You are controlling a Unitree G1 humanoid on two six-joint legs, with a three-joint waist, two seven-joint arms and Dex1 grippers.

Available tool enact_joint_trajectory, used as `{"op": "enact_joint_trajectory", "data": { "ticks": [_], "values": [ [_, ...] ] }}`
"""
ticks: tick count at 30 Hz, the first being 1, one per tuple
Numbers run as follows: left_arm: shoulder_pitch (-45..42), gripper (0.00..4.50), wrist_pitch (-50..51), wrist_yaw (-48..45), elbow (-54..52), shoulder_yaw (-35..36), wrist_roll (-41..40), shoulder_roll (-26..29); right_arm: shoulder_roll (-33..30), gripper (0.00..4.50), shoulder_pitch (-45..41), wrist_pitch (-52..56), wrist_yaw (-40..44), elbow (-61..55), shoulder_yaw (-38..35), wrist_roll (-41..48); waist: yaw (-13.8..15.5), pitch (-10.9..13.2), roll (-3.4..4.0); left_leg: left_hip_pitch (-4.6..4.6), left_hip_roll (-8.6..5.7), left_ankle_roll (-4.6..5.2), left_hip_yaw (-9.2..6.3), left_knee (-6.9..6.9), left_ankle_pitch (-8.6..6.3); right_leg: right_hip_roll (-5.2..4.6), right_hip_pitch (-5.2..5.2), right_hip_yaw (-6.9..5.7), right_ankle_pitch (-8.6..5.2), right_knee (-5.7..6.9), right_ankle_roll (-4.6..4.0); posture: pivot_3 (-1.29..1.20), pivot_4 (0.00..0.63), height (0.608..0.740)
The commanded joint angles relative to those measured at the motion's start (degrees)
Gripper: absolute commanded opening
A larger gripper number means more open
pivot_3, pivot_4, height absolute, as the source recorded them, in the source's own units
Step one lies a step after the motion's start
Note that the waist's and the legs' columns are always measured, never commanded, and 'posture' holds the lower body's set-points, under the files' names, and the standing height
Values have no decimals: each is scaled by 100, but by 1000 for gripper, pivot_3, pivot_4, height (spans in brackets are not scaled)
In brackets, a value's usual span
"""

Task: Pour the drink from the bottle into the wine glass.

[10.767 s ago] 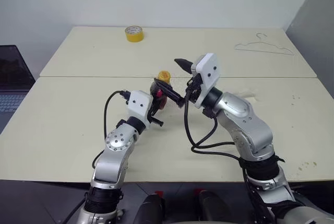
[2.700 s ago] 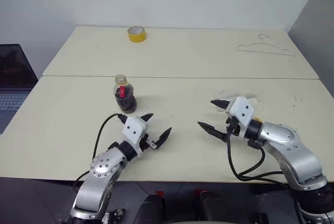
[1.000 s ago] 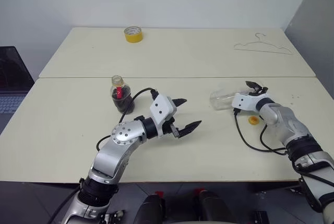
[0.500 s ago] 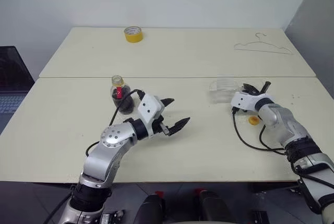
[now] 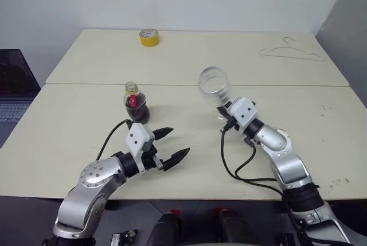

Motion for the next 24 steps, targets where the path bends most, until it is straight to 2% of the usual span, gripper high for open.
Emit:
{"op": "enact_joint_trajectory", "data": {
  "ticks": [1,6,15,24],
  "values": [
    [137,4500,446,-84,-343,499,-719,213,241,120,115,-241,278,-144,124,395,-8,0,0,0,0,0,0,-1,0,0,-1,0,0,1,0,0,150,740],
    [328,4500,342,-15,-436,647,-639,392,630,120,42,-410,470,520,328,458,-20,1,1,3,1,0,0,-4,0,1,-3,-1,0,3,-1,0,150,740],
    [390,4500,-87,82,-432,466,-242,345,955,120,-423,-907,520,1921,357,284,-25,1,2,4,1,-3,1,-6,2,2,-6,0,0,3,-1,0,150,740],
    [223,4500,-564,124,-268,492,18,266,977,120,-434,-998,847,2239,304,450,-25,1,2,4,1,-1,2,-6,1,2,-6,0,0,3,-1,0,150,740]
  ]
}}
